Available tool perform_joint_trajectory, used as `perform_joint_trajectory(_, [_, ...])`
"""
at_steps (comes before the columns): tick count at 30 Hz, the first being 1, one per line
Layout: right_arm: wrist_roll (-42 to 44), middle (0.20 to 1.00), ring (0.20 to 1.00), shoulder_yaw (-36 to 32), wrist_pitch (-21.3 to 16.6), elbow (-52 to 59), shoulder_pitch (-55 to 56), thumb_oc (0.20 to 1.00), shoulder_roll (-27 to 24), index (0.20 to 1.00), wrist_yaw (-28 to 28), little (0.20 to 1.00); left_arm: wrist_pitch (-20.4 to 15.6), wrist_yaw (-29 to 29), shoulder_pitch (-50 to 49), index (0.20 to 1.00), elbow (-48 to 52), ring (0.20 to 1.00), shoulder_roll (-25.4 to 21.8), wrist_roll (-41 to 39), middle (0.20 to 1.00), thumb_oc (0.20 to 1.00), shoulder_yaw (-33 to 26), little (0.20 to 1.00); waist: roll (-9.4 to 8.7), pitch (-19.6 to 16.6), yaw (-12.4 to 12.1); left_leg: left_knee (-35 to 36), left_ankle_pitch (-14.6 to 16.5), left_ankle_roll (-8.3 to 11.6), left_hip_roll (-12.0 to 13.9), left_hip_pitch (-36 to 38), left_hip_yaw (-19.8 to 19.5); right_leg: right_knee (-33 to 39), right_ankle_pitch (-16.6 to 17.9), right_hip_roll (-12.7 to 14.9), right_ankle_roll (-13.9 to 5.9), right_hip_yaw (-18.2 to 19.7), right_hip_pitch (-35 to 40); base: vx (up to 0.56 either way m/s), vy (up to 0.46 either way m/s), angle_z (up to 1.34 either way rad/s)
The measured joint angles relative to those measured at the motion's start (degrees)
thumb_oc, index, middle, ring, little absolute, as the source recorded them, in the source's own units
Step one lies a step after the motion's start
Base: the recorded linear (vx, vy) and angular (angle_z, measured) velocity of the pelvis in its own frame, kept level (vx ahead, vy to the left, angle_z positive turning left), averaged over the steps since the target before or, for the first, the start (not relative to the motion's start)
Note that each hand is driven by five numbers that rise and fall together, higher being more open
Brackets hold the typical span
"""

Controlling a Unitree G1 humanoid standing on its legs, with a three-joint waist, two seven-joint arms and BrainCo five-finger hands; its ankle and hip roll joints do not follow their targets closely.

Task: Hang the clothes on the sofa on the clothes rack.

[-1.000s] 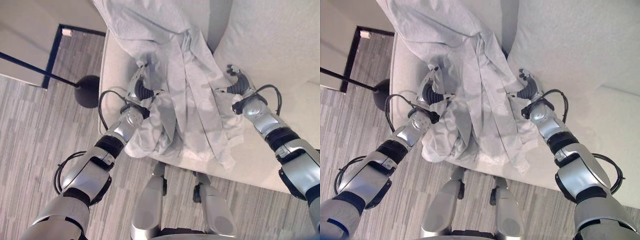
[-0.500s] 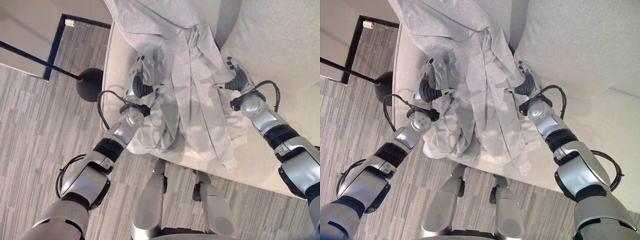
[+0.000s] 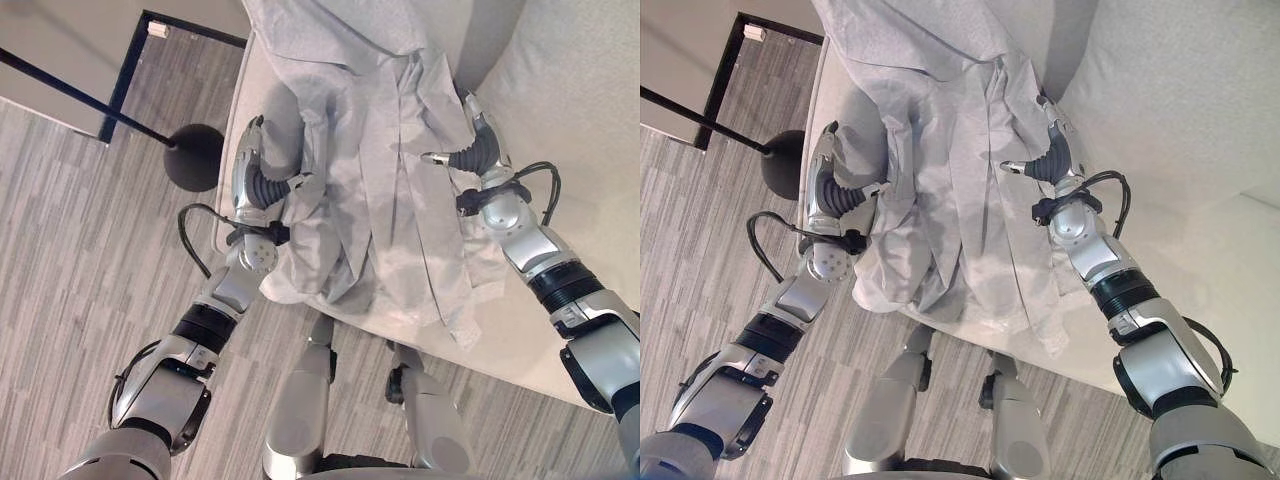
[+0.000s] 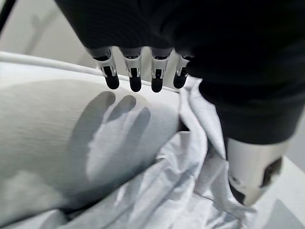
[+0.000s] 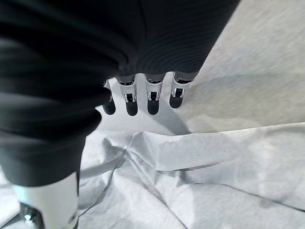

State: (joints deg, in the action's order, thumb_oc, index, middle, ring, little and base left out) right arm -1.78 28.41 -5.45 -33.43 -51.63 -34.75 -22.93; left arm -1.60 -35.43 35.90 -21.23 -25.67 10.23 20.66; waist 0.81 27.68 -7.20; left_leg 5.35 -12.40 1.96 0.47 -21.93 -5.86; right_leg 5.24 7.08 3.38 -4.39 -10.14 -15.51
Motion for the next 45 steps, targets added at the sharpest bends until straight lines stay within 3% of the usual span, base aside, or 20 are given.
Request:
perform_joint_trajectory(3, [-0.50, 1.000, 1.000, 0.28, -0.06, -3.25, -2.73, 1.000, 0.17, 1.000, -0.01, 1.000, 0.28, -0.02, 0.10, 1.000, -0.87, 1.000, 0.08, 0.02, 1.000, 1.000, 0.08, 1.000, 0.00, 0.00, -0.31, 0.00, -0.16, 0.22, -0.06, -0.17, -0.15, 0.00, -0.03, -0.01, -0.04, -0.12, -0.09, -0.01, -0.019, 0.02])
perform_joint_trajectory(6, [-0.42, 1.000, 1.000, 1.76, 0.39, -20.06, -11.37, 1.000, 0.48, 1.000, -1.57, 1.000, 0.38, -0.80, 2.28, 1.000, -2.79, 1.000, 0.40, 0.42, 1.000, 1.000, 2.57, 1.000, 0.23, 0.13, -1.25, 0.00, -0.75, 0.61, -0.08, -1.52, -0.79, 0.00, -0.03, -0.04, -0.06, -0.43, -1.19, -0.02, -0.004, 0.06])
perform_joint_trajectory(17, [3.11, 1.000, 1.000, 3.54, 1.25, -24.86, -15.26, 1.000, -0.13, 1.000, -4.26, 1.000, 0.48, -3.44, 7.02, 1.000, -3.01, 1.000, 0.46, 2.25, 1.000, 1.000, 8.32, 1.000, 1.14, 0.64, -2.85, -0.01, -1.60, 0.86, -0.49, -5.03, -2.38, 0.00, -0.18, 0.07, -0.29, -1.76, -4.02, -0.01, 0.002, 0.07])
perform_joint_trajectory(29, [5.29, 1.000, 1.000, 3.66, 1.23, -25.08, -15.99, 1.000, -0.04, 1.000, -4.38, 1.000, 0.65, -3.66, 7.24, 1.000, -0.29, 1.000, -0.21, 2.14, 1.000, 1.000, 8.44, 1.000, 1.16, 0.65, -3.11, 0.00, -1.82, 1.02, -0.60, -6.27, -2.71, 0.00, -0.29, 0.09, -0.62, -1.76, -5.15, 0.00, 0.000, 0.00])
perform_joint_trajectory(37, [5.49, 1.000, 1.000, 2.03, 0.73, -25.09, -16.28, 1.000, -1.96, 1.000, -5.45, 1.000, -1.28, 0.07, 6.82, 1.000, 19.72, 1.000, -1.10, 1.90, 1.000, 1.000, 6.96, 1.000, 2.51, 1.44, -4.24, -0.02, -2.33, 0.68, -1.13, -8.13, -2.95, -0.01, -0.44, 0.49, -0.84, -1.82, -6.88, 0.00, 0.001, 0.01])
perform_joint_trajectory(45, [6.50, 1.000, 1.000, 2.01, -0.14, -25.80, -16.62, 1.000, -3.00, 1.000, -5.78, 1.000, -1.98, 1.89, 6.99, 1.000, 20.50, 1.000, 0.11, 0.93, 1.000, 1.000, 6.84, 1.000, 3.08, 1.58, -4.04, -0.02, -2.33, 0.67, -1.59, -9.35, -2.93, -0.01, -0.43, 1.10, -1.14, -1.80, -8.17, 0.00, 0.000, 0.00])
